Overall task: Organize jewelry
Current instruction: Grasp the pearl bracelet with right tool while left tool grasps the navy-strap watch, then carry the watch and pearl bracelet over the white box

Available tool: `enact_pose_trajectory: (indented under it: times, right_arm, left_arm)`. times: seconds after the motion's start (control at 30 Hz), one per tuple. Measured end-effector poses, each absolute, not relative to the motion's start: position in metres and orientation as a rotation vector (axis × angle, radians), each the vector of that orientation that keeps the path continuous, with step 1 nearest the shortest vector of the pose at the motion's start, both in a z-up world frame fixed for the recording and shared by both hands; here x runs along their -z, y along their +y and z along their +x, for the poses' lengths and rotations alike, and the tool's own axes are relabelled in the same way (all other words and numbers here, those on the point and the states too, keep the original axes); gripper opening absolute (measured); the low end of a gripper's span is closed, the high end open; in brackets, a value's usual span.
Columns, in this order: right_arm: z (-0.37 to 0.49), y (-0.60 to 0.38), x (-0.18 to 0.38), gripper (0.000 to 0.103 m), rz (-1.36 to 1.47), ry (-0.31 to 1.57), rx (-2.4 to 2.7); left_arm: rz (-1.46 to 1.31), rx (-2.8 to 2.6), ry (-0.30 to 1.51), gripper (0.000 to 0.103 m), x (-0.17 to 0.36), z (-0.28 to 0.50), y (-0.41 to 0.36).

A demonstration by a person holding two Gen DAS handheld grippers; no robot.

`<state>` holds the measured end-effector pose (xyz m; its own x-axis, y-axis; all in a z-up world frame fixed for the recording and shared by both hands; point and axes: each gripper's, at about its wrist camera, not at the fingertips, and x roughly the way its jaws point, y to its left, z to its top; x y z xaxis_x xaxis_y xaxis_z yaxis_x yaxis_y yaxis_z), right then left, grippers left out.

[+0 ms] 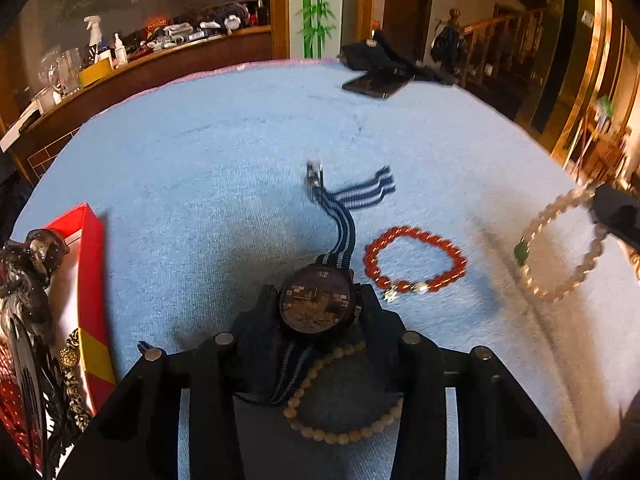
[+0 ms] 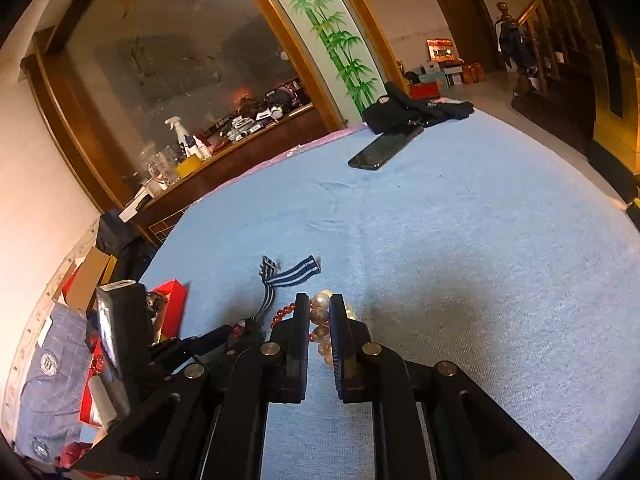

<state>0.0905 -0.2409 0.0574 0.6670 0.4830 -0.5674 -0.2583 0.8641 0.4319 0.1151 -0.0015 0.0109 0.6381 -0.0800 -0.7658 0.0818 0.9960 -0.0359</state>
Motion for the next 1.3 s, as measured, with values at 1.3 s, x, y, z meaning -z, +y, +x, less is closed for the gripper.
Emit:
enact_pose_trajectory:
  times: [1.3]
  right_arm:
    - [0.075, -0.219, -0.069, 0.010, 0.242, 0.643, -0.483]
  left_arm:
    - [0.091, 0.077, 0.555, 0.040, -0.075, 0.072, -0.011]
